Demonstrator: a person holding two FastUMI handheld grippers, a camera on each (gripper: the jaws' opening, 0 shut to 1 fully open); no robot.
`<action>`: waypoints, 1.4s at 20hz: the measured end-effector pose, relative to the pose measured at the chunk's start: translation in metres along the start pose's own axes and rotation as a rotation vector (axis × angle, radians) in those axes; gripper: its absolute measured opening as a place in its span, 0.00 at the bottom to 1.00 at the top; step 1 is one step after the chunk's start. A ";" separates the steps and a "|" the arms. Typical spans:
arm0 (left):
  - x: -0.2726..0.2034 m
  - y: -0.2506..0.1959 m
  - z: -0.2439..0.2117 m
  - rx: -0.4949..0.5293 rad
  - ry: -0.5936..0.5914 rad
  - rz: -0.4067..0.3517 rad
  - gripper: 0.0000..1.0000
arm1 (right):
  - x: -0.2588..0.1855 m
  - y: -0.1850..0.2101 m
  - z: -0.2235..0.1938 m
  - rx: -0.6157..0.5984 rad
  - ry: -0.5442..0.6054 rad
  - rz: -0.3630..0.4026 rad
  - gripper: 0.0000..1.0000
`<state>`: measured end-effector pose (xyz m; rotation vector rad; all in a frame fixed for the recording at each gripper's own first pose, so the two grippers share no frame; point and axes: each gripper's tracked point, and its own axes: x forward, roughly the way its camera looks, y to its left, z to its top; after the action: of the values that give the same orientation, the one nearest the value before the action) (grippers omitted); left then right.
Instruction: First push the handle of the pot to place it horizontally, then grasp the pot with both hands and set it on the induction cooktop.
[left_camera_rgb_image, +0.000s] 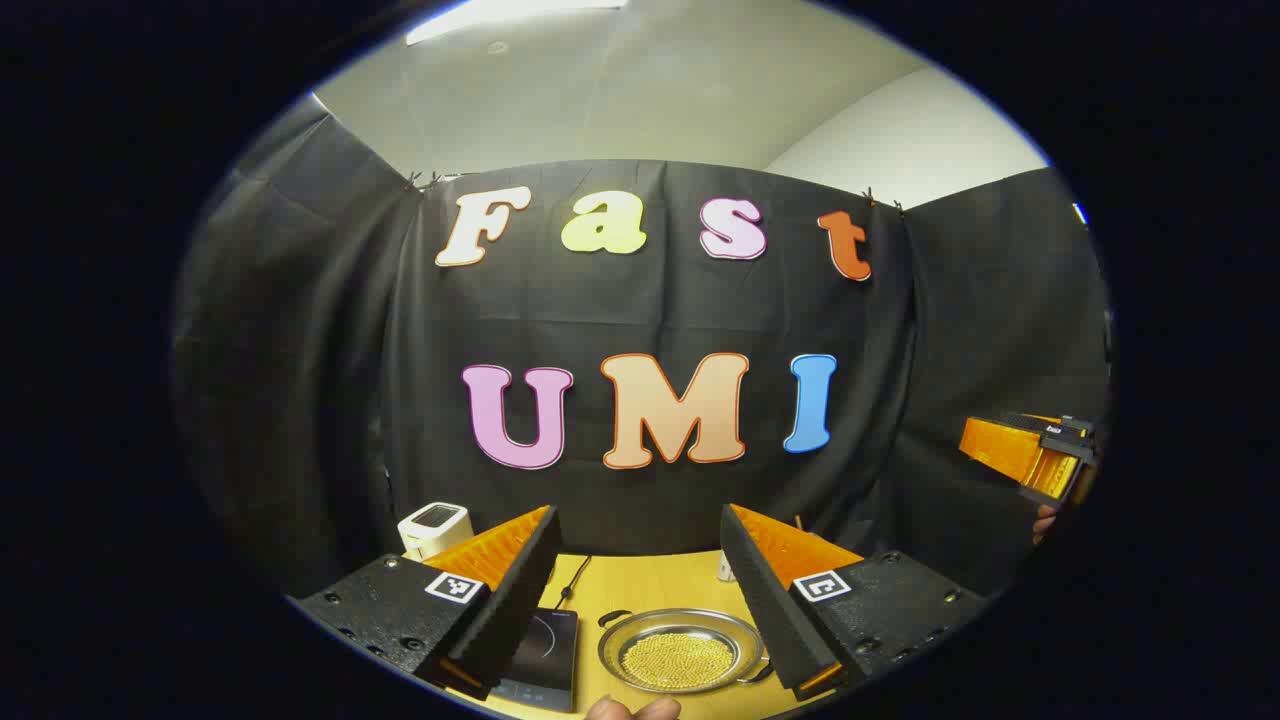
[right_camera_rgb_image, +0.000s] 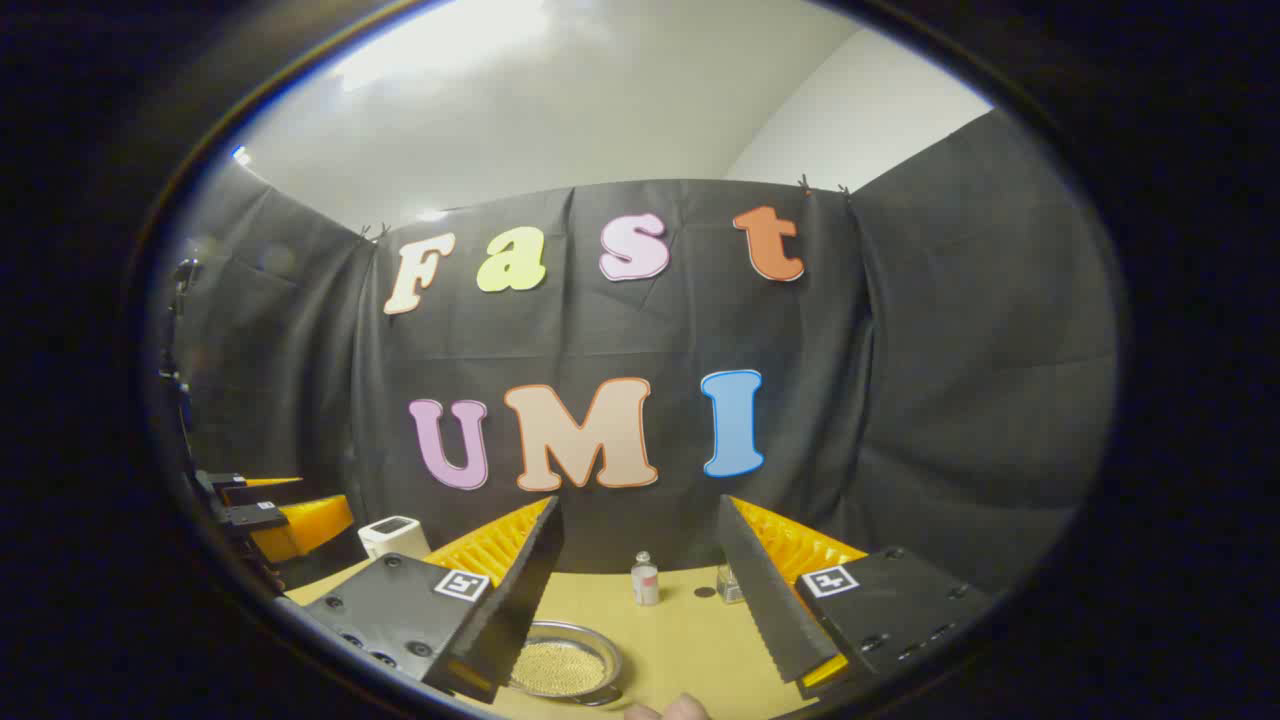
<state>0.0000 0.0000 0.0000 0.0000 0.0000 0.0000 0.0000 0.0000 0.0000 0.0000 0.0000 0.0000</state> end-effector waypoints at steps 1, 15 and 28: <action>-0.001 0.003 -0.001 -0.001 0.001 0.009 0.97 | 0.003 0.001 -0.003 0.001 0.006 0.001 0.92; -0.004 0.027 -0.004 0.006 0.004 0.048 0.97 | 0.013 0.011 -0.018 -0.001 0.041 0.013 0.92; 0.001 0.058 -0.011 -0.013 0.007 0.062 0.95 | 0.026 0.037 -0.036 -0.030 0.071 0.026 0.90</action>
<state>0.0009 0.0576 -0.0108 -0.0132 0.0069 0.0623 0.0263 0.0367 -0.0364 -0.0303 0.0713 0.0257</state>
